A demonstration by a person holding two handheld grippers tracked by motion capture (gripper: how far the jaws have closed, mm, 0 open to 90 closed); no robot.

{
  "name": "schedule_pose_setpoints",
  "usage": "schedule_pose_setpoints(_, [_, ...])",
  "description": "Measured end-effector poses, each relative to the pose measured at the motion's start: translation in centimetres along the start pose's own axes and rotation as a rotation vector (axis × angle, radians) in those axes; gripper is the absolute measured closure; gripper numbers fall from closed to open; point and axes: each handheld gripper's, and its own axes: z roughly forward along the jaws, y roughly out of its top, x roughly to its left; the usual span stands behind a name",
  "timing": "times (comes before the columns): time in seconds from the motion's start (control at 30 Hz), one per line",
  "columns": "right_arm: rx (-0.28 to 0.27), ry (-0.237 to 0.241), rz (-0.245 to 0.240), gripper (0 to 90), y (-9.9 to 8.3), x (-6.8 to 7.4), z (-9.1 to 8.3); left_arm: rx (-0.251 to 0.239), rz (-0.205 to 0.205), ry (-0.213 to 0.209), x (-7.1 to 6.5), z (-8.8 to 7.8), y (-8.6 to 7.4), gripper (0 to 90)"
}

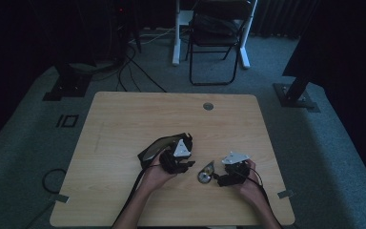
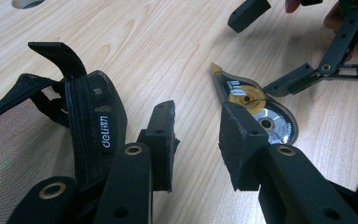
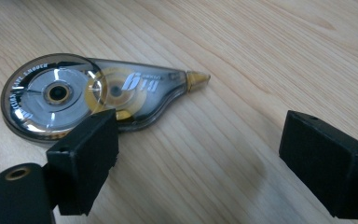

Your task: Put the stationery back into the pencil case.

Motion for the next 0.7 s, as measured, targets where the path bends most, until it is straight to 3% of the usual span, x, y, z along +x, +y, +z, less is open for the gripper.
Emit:
schedule_pose_setpoints(0.43, [-0.004, 0.039, -0.072, 11.3, 1.5, 2.4, 1.3, 0.003, -0.002, 0.003, 0.1, -0.1, -0.2, 65.3])
schedule_pose_setpoints(0.7, [-0.015, 0.053, -0.075, 11.3, 1.7, 2.6, 1.3, 0.002, -0.005, 0.001, 0.1, 0.0, -0.3, 62.9])
